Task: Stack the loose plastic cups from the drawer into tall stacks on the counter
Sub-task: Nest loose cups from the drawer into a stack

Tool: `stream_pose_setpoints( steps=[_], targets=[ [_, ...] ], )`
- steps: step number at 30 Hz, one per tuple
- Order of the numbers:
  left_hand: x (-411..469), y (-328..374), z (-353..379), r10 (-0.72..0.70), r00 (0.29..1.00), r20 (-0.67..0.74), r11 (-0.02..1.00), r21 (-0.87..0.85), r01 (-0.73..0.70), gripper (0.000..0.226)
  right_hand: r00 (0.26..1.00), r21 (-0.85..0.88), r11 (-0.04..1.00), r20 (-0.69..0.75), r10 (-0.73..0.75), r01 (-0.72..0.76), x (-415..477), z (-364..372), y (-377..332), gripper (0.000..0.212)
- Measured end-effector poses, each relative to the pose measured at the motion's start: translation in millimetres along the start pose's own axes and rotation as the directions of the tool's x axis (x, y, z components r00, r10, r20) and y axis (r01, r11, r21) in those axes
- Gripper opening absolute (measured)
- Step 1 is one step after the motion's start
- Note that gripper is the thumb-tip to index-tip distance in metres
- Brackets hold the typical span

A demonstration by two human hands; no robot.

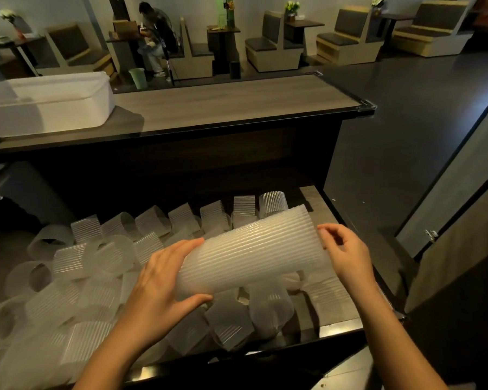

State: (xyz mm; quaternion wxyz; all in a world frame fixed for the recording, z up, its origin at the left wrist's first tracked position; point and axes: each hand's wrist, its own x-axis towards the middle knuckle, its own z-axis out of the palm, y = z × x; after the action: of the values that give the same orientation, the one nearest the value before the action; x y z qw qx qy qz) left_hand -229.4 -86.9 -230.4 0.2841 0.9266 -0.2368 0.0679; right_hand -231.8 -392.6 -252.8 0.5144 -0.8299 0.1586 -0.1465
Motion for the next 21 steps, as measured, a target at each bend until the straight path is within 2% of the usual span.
stream_pose_setpoints(
  steps=[5, 7, 9, 14, 18, 21],
  targets=[
    [-4, -2, 0, -0.002, 1.000, -0.014, 1.000, -0.014, 0.002, 0.080, 0.945, -0.260, 0.938, 0.174, 0.277, -0.227, 7, 27, 48, 0.049],
    [-6, -2, -1, -0.011, 1.000, -0.010, 1.000, -0.012, 0.011, 0.080, 0.904, -0.365, 0.880, 0.181, 0.386, -0.303, 12, 39, 63, 0.049],
    [-7, -1, -1, -0.017, 1.000, -0.006, 1.000, -0.007, 0.017, 0.080, 0.885, -0.410, 0.853, 0.189, 0.426, -0.323, 16, 49, 77, 0.044],
    [-8, -1, -3, -0.031, 1.000, -0.004, 1.000, 0.000, 0.031, 0.080, 0.895, -0.339, 0.876, 0.164, 0.416, -0.345, 13, 54, 85, 0.025],
    [-8, -2, -3, -0.030, 1.000, -0.005, 1.000, -0.001, 0.030, 0.080, 0.912, -0.254, 0.894, 0.091, 0.401, -0.368, 12, 41, 75, 0.012],
    [-7, -2, -3, -0.023, 1.000, -0.007, 1.000, 0.003, 0.023, 0.080, 0.923, -0.117, 0.921, 0.055, 0.380, -0.372, 12, 23, 62, 0.007]
  ],
)
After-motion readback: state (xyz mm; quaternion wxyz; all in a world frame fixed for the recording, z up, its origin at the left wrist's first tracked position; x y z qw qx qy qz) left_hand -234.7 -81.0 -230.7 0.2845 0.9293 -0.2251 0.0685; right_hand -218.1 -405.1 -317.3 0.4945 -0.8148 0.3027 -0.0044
